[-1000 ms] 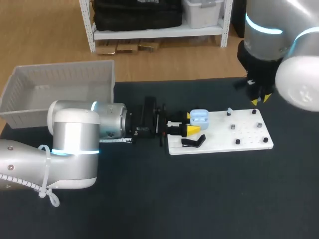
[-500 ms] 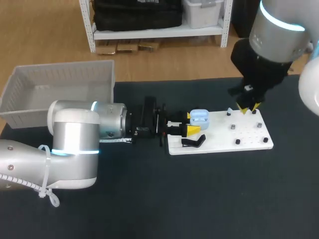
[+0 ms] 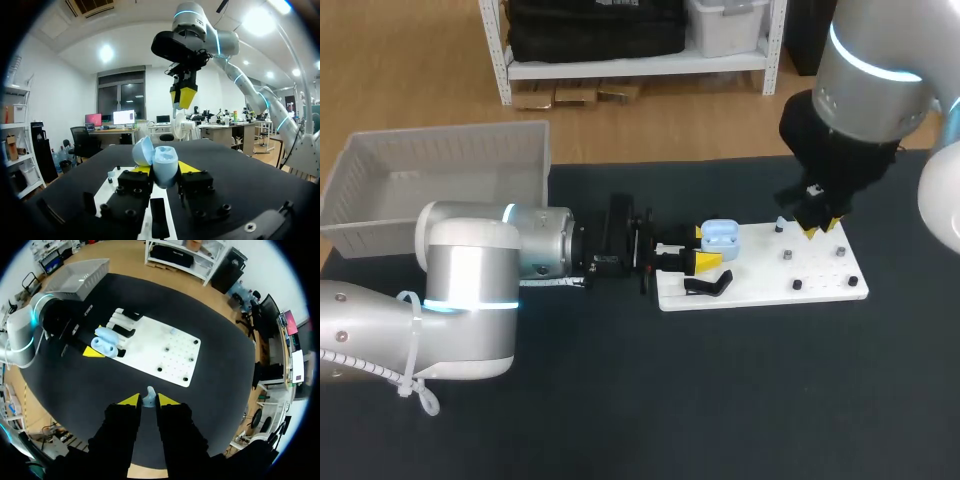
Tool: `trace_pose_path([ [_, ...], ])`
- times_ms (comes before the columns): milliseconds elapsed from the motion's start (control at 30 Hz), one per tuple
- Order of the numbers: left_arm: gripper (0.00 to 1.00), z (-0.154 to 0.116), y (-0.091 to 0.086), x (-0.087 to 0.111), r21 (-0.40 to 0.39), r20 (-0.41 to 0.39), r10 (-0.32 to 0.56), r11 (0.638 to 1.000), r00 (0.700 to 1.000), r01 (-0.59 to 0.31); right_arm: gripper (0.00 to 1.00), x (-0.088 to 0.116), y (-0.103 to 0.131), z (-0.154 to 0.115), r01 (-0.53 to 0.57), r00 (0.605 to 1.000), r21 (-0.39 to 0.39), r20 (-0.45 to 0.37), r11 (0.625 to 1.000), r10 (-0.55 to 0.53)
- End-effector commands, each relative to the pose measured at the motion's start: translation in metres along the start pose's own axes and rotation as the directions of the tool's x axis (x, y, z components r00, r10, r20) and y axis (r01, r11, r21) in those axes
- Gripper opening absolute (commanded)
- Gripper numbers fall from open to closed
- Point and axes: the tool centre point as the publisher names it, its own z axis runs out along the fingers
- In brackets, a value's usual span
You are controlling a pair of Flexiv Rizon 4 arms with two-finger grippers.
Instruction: Pick up each earbud case from the left stands, insert the matching earbuds, close the lid, and place the case in the box.
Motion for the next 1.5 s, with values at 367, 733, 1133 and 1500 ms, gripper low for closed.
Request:
trace_pose_path([
  [367,0.00,0.000,-0.002,0.001,-0.006,0.003,0.003,1.000,1.000,-0.003,0.00,-0.032,0.036,-0.010,-0.448,0.891,0.105,-0.037,0.888,0.453],
  [733,0.00,0.000,-0.002,0.001,-0.006,0.003,0.003,1.000,1.000,-0.003,0.00,-0.035,0.050,-0.002,-0.568,0.811,0.071,-0.119,0.820,0.572],
  [1133,0.00,0.000,-0.002,0.001,-0.006,0.003,0.003,1.000,1.000,-0.003,0.00,-0.035,0.050,-0.006,-0.567,0.818,0.032,-0.099,0.823,0.567],
  [1500,0.00,0.000,-0.002,0.001,-0.006,0.003,0.003,1.000,1.000,-0.003,0.00,-0.043,0.084,-0.016,-0.744,0.662,0.065,-0.070,0.665,0.746],
])
